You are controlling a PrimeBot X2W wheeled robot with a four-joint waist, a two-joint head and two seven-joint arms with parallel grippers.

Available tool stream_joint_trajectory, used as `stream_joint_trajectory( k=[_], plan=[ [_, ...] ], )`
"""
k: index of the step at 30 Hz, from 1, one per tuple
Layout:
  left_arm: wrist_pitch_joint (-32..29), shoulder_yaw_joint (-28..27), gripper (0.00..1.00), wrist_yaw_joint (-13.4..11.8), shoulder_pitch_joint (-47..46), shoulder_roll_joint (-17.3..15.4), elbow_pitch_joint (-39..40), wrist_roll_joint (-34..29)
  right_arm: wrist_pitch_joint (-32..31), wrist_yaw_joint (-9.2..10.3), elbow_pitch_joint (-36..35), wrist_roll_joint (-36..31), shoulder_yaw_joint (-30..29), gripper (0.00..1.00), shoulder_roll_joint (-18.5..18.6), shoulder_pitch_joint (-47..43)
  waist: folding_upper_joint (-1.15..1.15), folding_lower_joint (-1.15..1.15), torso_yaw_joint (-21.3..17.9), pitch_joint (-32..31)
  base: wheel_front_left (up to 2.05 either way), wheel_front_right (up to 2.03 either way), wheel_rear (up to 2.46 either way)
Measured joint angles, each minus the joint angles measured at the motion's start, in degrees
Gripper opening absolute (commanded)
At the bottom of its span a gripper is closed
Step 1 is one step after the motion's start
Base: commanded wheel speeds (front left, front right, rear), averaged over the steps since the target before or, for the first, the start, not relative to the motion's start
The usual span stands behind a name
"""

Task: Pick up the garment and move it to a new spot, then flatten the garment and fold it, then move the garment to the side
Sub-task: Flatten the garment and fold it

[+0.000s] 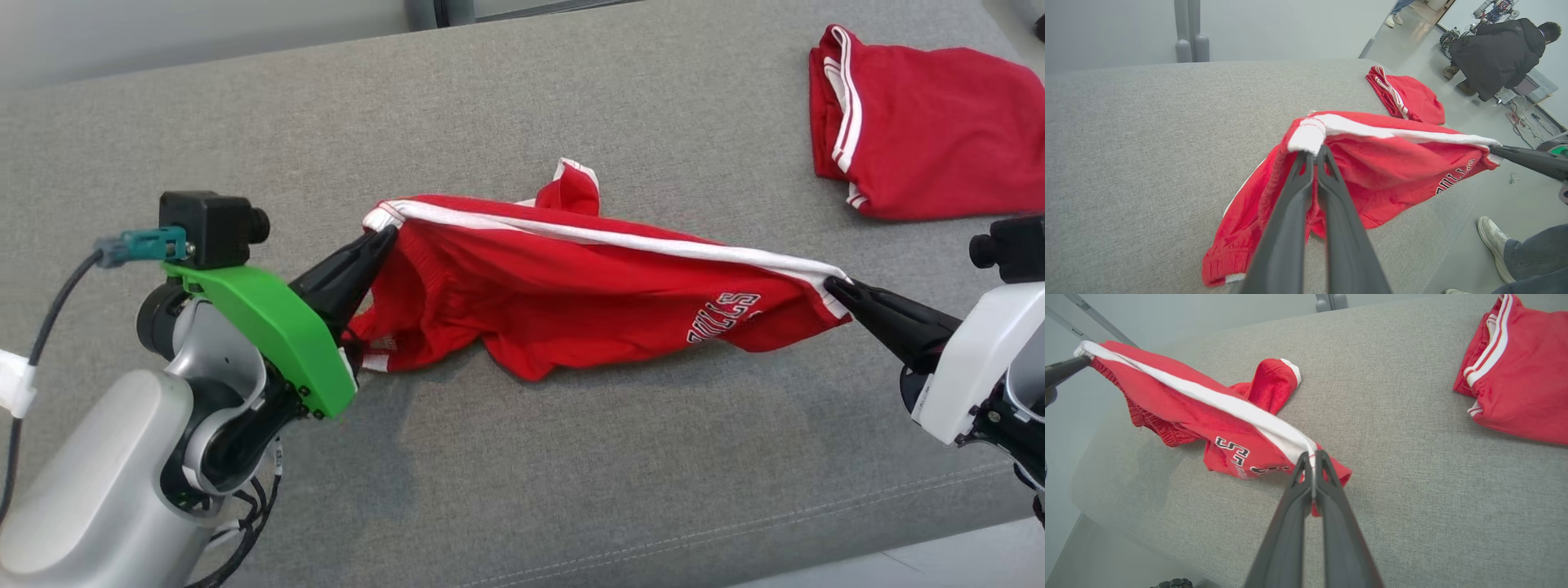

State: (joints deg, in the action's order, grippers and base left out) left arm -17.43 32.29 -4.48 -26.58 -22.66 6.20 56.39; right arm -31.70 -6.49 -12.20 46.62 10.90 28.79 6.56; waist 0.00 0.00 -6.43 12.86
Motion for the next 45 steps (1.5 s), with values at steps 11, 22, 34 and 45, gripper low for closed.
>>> stream_joint_trajectory(
  k=[11, 22, 34, 45],
  plan=[
    [-7.45, -2.43, 0.00, -0.16, -1.76, -3.22, 4.75, 4.55, -2.91, -0.04, -2.53, 3.98, -3.68, 0.00, 2.67, 3.86, 0.00, 0.00, 0.90, -2.15, 0.00, 0.00, 0.00],
    [-14.26, -4.36, 0.00, -0.78, -2.05, -7.33, 8.87, 10.60, -7.77, -0.07, -7.40, 10.60, -2.90, 0.00, 4.71, 3.60, 0.00, 0.00, 0.86, -6.42, 0.00, 0.00, 0.00],
    [-21.72, -11.82, 0.00, -2.24, 3.96, -14.35, 27.84, 20.30, -8.28, 4.21, -24.49, 27.77, -17.80, 0.00, 3.69, -3.85, 0.00, -0.01, 0.50, -11.45, 0.00, 0.00, 0.00],
    [-28.46, -15.56, 0.00, -2.65, -0.01, -16.56, 21.85, 25.43, -9.13, 8.25, -20.22, 29.94, -17.40, 0.00, 2.57, -0.56, 0.00, -0.01, 1.06, -6.15, 0.00, 0.00, 0.00]
  ],
)
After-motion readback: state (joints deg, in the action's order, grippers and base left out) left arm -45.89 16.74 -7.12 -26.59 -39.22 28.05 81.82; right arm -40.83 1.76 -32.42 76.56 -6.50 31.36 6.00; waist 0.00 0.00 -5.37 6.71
